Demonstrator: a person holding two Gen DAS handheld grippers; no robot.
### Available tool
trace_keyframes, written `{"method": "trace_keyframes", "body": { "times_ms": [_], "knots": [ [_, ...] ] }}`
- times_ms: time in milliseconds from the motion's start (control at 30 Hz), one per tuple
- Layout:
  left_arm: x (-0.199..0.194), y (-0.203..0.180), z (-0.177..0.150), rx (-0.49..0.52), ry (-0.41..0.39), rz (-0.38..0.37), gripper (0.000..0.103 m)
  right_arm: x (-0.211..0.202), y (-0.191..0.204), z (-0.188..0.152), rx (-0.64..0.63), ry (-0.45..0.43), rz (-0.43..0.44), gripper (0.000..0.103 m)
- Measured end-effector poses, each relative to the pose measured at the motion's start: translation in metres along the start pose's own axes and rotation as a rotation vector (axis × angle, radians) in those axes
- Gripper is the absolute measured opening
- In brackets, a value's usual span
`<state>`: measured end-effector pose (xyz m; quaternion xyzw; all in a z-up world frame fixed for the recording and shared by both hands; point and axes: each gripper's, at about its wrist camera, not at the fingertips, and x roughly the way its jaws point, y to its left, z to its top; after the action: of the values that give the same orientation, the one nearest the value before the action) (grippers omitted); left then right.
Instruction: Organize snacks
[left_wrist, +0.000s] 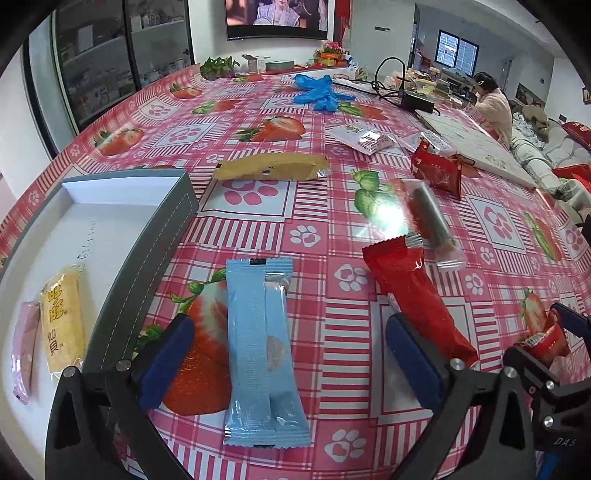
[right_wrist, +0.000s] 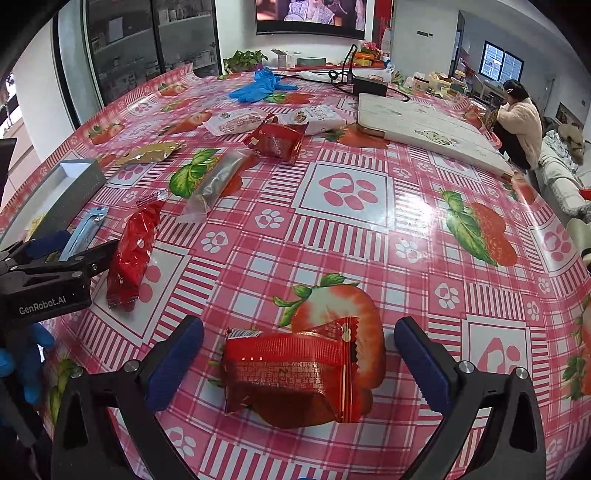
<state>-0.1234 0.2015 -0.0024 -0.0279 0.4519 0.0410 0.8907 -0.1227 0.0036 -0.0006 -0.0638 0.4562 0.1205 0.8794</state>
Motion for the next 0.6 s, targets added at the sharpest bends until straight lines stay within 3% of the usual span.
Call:
{"method": "trace_keyframes", "body": {
  "times_ms": [600],
  "knots": [
    [-0.0021, -0.001, -0.0029, 0.003, -0.006, 0.0, 0.103, -0.0002, -0.0005, -0.0007, 0.002, -0.002, 0.001, 0.103]
  ]
}}
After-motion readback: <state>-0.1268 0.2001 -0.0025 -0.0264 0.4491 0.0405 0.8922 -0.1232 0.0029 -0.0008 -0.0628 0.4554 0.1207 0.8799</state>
